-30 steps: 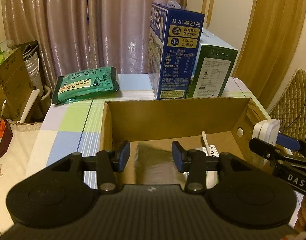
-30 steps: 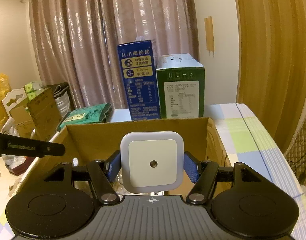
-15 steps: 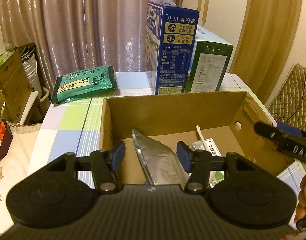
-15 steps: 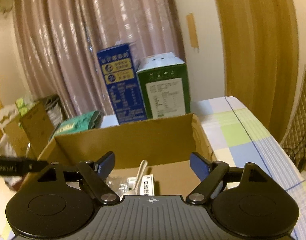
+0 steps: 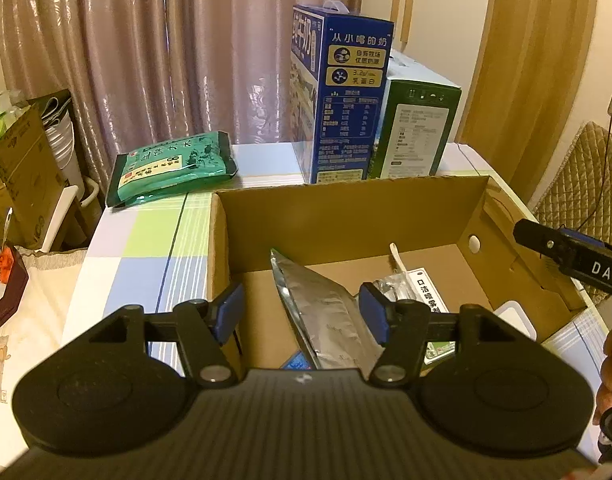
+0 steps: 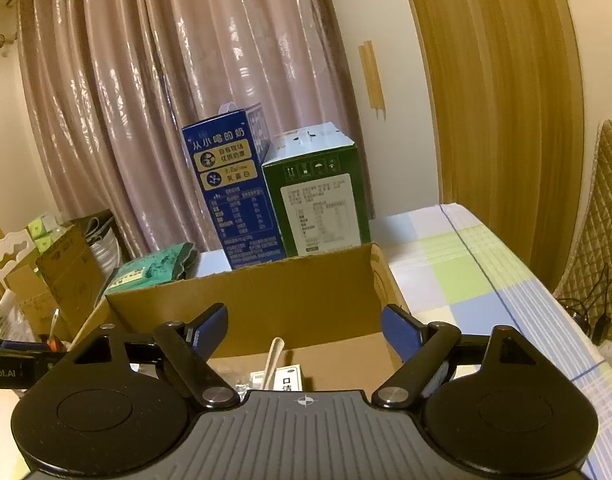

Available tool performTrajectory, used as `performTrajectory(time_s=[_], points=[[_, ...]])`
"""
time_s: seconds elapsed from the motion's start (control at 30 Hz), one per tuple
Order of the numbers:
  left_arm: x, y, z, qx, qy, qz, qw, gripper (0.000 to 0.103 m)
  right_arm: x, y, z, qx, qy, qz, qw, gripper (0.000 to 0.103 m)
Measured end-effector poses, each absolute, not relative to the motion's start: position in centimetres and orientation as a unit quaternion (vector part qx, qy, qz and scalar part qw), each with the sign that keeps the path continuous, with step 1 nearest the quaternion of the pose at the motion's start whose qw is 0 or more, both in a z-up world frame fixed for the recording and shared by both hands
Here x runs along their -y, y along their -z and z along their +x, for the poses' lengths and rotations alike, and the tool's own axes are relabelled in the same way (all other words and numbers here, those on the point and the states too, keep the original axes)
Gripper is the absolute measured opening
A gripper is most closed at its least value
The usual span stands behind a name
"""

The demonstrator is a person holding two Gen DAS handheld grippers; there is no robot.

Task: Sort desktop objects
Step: 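Open both tools to drop the foil bag and night light into the box, then move both tools back toward the medicine boxes on the table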

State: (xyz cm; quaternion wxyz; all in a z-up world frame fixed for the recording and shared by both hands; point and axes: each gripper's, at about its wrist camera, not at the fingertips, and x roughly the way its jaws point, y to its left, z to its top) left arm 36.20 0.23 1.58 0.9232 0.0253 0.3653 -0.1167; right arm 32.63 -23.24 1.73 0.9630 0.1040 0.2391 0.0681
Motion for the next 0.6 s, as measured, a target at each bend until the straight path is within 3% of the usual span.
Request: performTrajectory(time_s=[0.6], points=[[-0.1,-0.8,31.9,-0.379,0.127,0.019,0.917,0.061,22.9,-1.7,29.6,-0.253,-0.083,0.074,0.961,0.089]])
